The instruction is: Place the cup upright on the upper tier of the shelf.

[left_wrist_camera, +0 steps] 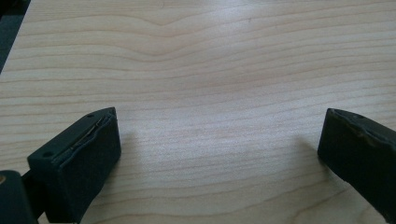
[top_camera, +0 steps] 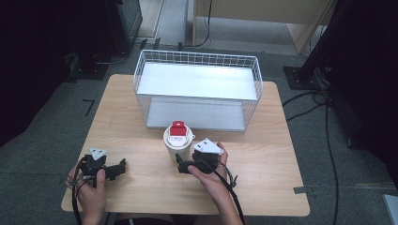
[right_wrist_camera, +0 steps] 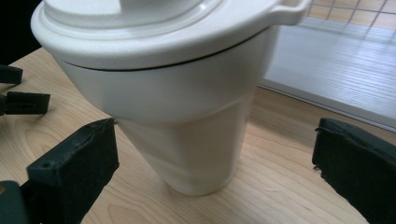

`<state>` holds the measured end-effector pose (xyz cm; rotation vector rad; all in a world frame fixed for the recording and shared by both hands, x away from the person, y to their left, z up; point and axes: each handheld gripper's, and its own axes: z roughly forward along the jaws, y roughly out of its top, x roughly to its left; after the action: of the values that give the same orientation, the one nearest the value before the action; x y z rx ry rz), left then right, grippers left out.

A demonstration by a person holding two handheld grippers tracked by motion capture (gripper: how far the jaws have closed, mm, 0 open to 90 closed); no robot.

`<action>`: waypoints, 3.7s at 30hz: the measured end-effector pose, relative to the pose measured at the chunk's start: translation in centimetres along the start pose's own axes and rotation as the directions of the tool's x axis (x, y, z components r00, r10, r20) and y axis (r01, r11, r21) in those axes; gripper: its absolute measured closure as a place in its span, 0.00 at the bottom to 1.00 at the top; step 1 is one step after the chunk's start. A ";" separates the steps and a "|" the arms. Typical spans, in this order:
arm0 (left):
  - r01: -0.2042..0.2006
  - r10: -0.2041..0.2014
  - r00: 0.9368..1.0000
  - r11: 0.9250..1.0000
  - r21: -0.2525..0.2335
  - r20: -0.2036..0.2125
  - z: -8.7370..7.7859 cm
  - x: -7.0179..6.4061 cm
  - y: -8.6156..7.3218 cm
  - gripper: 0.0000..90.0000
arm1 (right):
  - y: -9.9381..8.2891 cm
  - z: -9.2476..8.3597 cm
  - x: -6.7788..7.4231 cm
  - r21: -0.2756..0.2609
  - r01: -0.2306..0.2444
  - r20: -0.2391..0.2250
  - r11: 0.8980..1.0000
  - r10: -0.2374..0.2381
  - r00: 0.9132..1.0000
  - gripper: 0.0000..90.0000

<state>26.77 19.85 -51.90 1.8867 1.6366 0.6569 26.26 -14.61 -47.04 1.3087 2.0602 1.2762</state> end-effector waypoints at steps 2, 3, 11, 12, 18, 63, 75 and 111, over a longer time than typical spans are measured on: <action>0.000 0.000 1.000 1.000 0.000 0.000 0.0 0.0 0.0 0.00 | 0.0 0.6 0.3 -0.002 -0.002 -0.007 1.000 0.002 1.000 0.00; 0.000 0.000 1.000 1.000 0.000 0.000 0.0 0.0 0.0 0.00 | 0.1 0.7 0.4 -0.004 0.000 -0.006 1.000 0.000 1.000 0.00; 0.000 0.000 1.000 1.000 0.000 0.000 0.0 0.0 0.0 0.00 | 0.4 2.1 0.7 -0.011 -0.010 -0.026 1.000 0.010 1.000 0.00; 0.000 0.000 1.000 1.000 0.000 0.000 0.0 0.0 0.0 0.00 | 0.4 2.1 0.7 -0.011 -0.010 -0.026 1.000 0.010 1.000 0.00; 0.000 0.000 1.000 1.000 0.000 0.000 0.0 0.0 0.0 0.00 | 0.7 2.9 0.6 -0.030 -0.013 -0.052 0.999 0.011 0.999 0.00; 0.000 0.000 1.000 1.000 0.000 0.000 0.0 0.0 0.0 0.00 | 3.8 0.7 2.2 -0.143 0.036 0.023 0.989 -0.033 0.999 0.09; -0.001 0.001 1.000 1.000 0.001 0.000 0.0 0.0 0.0 0.00 | 5.6 -1.1 1.3 -0.158 0.020 0.061 0.987 -0.010 0.998 0.09; -0.001 0.001 1.000 1.000 0.000 0.000 0.0 0.0 0.0 0.00 | 13.1 -5.8 -1.7 -0.271 0.045 0.167 0.961 0.001 0.986 0.09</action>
<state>26.78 19.86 -51.89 1.8877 1.6362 0.6576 29.66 -16.92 -33.25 1.2169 1.7096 1.3389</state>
